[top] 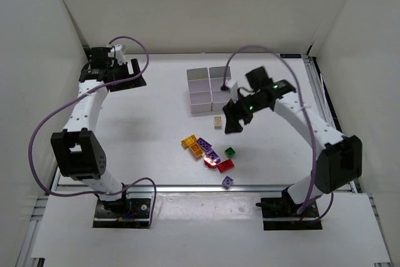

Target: Sort the legos into containers by color

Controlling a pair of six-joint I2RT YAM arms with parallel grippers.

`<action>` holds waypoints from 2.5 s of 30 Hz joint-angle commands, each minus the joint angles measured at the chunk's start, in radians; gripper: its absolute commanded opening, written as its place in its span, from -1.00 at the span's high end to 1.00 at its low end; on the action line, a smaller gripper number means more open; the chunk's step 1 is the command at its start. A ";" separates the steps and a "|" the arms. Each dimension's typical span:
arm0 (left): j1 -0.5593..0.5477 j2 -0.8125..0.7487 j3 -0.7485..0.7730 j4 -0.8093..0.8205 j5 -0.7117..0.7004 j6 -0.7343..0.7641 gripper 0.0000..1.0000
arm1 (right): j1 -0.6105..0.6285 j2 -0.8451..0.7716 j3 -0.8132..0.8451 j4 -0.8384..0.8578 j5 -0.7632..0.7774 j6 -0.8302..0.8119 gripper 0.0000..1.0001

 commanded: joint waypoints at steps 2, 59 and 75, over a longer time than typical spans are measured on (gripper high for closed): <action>-0.012 -0.063 -0.036 0.019 -0.111 -0.058 -0.99 | 0.120 -0.017 -0.228 0.065 0.217 0.285 -0.58; -0.004 -0.168 -0.138 0.031 -0.162 -0.025 -0.99 | 0.229 0.221 -0.337 0.246 0.475 0.283 0.31; -0.047 -0.142 -0.099 0.097 -0.063 0.002 -0.99 | 0.106 0.044 0.032 0.147 0.475 0.231 0.61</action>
